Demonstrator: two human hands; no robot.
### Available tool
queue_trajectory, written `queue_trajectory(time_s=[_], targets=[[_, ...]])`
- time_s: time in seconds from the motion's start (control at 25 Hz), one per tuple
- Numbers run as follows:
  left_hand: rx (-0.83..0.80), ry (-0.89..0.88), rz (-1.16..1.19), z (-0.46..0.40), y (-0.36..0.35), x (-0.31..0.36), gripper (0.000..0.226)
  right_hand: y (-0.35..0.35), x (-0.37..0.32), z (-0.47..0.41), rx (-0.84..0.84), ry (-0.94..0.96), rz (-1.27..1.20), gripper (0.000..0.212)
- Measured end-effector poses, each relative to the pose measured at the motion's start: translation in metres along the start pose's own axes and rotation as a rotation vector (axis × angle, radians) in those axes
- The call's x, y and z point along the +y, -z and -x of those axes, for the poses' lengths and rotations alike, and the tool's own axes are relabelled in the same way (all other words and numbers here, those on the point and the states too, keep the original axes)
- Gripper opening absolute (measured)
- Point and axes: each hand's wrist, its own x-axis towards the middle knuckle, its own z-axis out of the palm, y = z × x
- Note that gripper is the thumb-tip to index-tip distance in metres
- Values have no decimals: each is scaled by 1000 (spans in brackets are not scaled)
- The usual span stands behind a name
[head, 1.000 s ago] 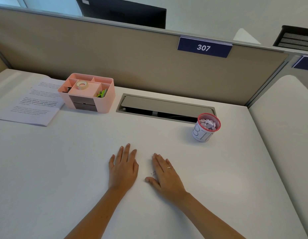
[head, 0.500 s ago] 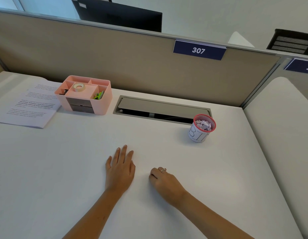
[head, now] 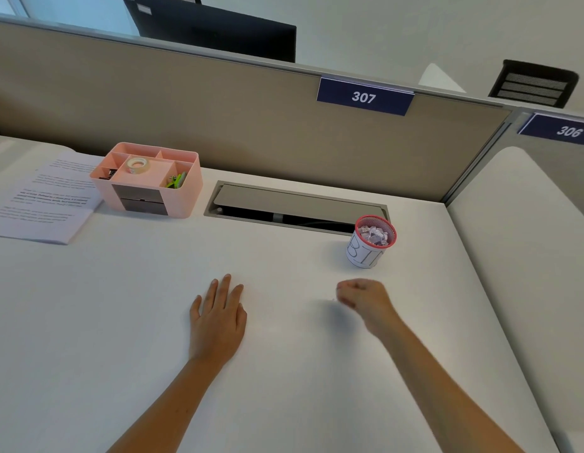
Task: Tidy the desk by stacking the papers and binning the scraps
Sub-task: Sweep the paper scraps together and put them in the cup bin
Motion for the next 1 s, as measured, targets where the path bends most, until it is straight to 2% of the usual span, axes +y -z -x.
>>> queue_trajectory(time_s=[0.08,0.16,0.24,0.36,0.52,0.6,0.72,0.8,0.88,0.92,1.0], targets=[[-9,2,1,0,0,0,57,28,-29,-16,67,-24,-189,19],[-11,2,-1,0,1,0,58,50,-63,-34,145,57,-164,13],[-11,4,-2,0,3,1,58,64,-89,-49,210,170,2,6],[-14,7,0,0,4,2,58,70,-111,-68,304,330,390,12],[-24,3,-2,1,5,2,58,61,-120,-86,219,481,1011,24],[-24,0,0,1,5,2,58,58,-118,-88,302,524,1065,22],[-27,-2,1,1,5,2,58,50,-102,-77,473,670,927,13],[-26,0,-5,1,4,1,59,42,-80,-61,442,851,855,8],[-24,-1,-7,1,3,1,60,37,-48,-45,306,952,858,4],[-23,0,-6,0,3,1,61,37,-30,-39,221,937,876,4],[-23,1,-1,0,3,1,61,39,3,-26,64,775,913,7]])
